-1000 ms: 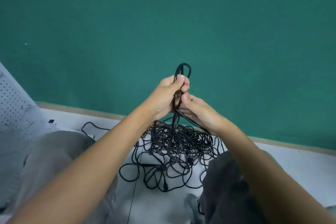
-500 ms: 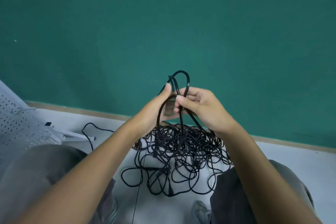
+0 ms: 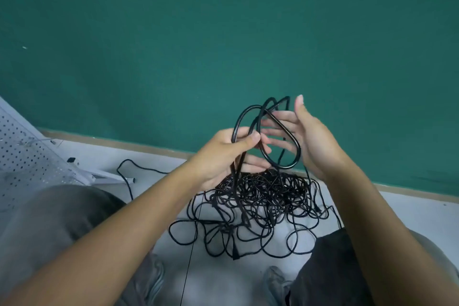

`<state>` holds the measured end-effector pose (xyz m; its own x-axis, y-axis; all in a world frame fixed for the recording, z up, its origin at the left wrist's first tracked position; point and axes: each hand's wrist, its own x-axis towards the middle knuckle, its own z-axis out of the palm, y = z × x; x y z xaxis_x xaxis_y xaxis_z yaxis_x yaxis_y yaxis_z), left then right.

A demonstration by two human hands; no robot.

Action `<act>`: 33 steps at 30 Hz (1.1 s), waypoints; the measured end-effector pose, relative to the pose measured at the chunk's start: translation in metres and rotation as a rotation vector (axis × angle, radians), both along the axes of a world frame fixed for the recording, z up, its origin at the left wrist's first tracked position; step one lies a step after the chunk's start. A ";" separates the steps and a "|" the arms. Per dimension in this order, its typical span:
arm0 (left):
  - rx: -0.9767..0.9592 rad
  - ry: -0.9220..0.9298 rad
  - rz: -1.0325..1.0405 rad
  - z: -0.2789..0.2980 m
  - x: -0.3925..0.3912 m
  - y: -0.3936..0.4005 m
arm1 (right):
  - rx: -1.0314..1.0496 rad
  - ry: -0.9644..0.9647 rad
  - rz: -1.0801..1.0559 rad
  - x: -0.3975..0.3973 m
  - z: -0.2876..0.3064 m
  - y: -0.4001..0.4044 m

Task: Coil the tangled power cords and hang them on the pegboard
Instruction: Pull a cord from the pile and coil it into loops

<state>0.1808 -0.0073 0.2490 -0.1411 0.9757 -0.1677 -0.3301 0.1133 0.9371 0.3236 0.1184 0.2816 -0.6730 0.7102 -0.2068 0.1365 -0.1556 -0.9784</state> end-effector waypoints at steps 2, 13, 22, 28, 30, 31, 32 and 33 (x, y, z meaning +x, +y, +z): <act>-0.005 -0.064 0.025 0.001 -0.004 0.007 | -0.176 0.036 0.035 0.001 -0.017 -0.002; -0.034 -0.268 0.319 -0.014 -0.041 0.031 | -0.259 0.072 0.305 -0.035 -0.085 -0.041; -0.179 0.066 0.230 -0.023 -0.058 0.035 | 0.285 -0.050 0.253 -0.062 -0.071 -0.032; -0.137 0.109 0.060 -0.045 -0.030 0.037 | 0.044 0.153 0.111 -0.050 -0.041 0.002; -0.146 0.090 -0.008 -0.050 -0.021 0.039 | 0.011 0.184 0.072 -0.043 -0.037 0.012; -0.170 0.094 -0.069 -0.052 -0.016 0.039 | -0.011 0.196 0.051 -0.039 -0.036 0.016; -0.183 0.091 -0.135 -0.053 -0.012 0.039 | -0.035 0.207 0.028 -0.036 -0.034 0.019; -0.177 0.089 -0.187 -0.053 -0.007 0.038 | -0.059 0.218 0.009 -0.034 -0.034 0.021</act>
